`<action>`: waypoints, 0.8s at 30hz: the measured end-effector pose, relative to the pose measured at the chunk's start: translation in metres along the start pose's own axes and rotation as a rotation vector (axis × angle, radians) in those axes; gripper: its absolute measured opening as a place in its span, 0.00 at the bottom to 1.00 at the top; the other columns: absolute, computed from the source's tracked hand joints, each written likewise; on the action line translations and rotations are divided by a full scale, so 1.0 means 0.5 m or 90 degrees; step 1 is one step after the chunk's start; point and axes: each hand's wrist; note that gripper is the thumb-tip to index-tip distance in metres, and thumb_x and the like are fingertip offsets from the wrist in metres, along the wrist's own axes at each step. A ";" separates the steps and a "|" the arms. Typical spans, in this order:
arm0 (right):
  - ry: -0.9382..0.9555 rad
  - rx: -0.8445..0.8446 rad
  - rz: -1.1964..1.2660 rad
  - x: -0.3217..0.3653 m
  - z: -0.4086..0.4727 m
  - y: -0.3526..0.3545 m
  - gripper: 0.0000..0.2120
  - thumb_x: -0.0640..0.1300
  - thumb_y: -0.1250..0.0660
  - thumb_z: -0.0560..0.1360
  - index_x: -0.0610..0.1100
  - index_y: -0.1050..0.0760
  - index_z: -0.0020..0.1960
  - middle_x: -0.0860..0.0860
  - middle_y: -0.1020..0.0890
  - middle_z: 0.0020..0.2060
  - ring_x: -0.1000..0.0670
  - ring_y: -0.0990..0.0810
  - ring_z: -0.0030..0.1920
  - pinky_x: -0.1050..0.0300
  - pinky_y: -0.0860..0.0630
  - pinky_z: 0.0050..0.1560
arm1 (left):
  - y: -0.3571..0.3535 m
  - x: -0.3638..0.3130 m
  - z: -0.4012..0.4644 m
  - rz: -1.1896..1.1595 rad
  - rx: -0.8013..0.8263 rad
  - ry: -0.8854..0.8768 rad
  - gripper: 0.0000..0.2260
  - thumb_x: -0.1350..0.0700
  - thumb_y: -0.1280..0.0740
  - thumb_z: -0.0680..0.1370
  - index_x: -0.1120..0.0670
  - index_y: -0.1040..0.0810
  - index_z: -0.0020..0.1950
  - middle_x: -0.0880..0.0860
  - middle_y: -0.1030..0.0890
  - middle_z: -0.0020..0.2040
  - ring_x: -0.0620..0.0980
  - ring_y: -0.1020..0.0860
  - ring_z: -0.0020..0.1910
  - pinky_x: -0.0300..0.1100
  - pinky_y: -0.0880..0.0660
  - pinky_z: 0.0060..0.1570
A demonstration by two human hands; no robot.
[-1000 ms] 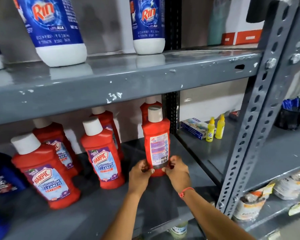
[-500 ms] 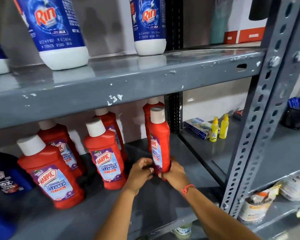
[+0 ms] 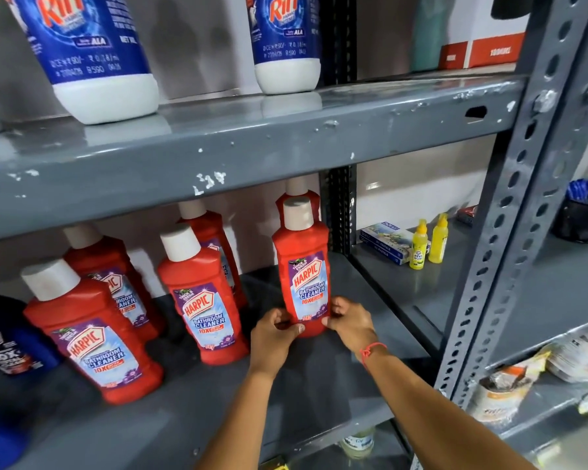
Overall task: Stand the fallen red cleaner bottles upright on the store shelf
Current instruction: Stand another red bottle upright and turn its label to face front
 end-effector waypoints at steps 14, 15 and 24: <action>0.011 0.012 0.007 -0.011 -0.049 0.013 0.16 0.32 0.34 0.70 0.39 0.25 0.58 0.44 0.18 0.55 0.53 0.23 0.49 0.60 0.27 0.54 | -0.004 -0.007 -0.047 0.059 -0.035 0.042 0.08 0.60 0.26 0.66 0.58 0.21 0.43 0.50 0.20 0.41 0.47 0.23 0.41 0.38 0.29 0.45; 0.010 0.015 0.008 -0.014 -0.055 0.015 0.16 0.32 0.34 0.70 0.39 0.25 0.58 0.44 0.18 0.55 0.53 0.22 0.50 0.59 0.27 0.55 | -0.005 -0.008 -0.054 0.063 -0.034 0.044 0.08 0.60 0.26 0.66 0.58 0.21 0.43 0.50 0.20 0.40 0.46 0.23 0.41 0.37 0.29 0.44; -0.008 0.002 0.016 -0.046 -0.093 0.037 0.18 0.30 0.34 0.69 0.39 0.25 0.58 0.44 0.19 0.55 0.52 0.23 0.50 0.57 0.27 0.57 | -0.015 -0.025 -0.115 0.031 -0.018 0.049 0.10 0.63 0.26 0.66 0.51 0.25 0.35 0.53 0.18 0.40 0.46 0.21 0.37 0.32 0.28 0.36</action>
Point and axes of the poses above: each hand's wrist, its own z-axis towards the middle knuckle, its own y-axis out of the back of the hand, x = y × z
